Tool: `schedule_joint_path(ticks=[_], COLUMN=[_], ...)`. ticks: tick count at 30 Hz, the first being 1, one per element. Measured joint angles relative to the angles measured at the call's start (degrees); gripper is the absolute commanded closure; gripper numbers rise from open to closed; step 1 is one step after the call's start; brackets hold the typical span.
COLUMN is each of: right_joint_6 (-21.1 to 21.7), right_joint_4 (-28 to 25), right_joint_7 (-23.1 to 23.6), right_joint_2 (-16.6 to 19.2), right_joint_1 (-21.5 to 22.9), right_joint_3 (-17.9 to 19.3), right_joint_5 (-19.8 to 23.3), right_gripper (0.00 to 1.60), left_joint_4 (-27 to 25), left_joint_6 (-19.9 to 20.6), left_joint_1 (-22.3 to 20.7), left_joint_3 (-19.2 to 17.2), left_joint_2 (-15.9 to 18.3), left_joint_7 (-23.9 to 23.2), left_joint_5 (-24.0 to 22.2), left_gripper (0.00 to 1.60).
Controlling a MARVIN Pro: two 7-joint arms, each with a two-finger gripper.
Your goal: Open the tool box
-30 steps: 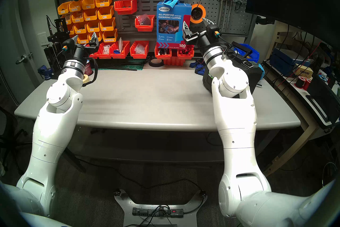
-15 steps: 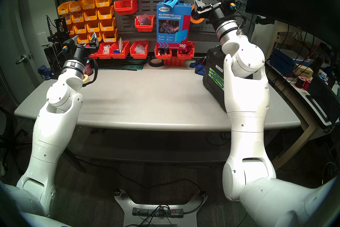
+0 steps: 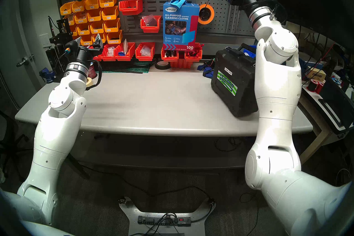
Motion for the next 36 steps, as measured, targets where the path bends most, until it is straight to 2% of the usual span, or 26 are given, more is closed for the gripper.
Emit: schedule_joint_path(ticks=[7,18,27,31,36], right_joint_6=[1.7,8.1,16.2,21.3,25.6], right_joint_4=[2.7,3.9,4.0,2.0,-0.4], right_joint_7=[3.0,10.6,15.9,18.1,20.3], right_joint_2=[3.1,7.8,11.8,13.5,14.9], right_joint_1=[2.8,4.1,4.3,2.4,-0.3], right_joint_3=[1.9,4.9,6.8,8.1,9.4], right_joint_5=[0.0,2.3,3.4,3.6,3.8], right_gripper=[0.0,0.0,0.0,0.0,0.0], left_joint_4=[0.0,0.0,0.0,0.0,0.0], left_joint_6=[0.0,0.0,0.0,0.0,0.0], left_joint_1=[0.0,0.0,0.0,0.0,0.0], left_joint_3=[0.0,0.0,0.0,0.0,0.0], left_joint_2=[0.0,0.0,0.0,0.0,0.0], left_joint_7=[0.0,0.0,0.0,0.0,0.0], left_joint_5=[0.0,0.0,0.0,0.0,0.0], left_gripper=[0.0,0.0,0.0,0.0,0.0])
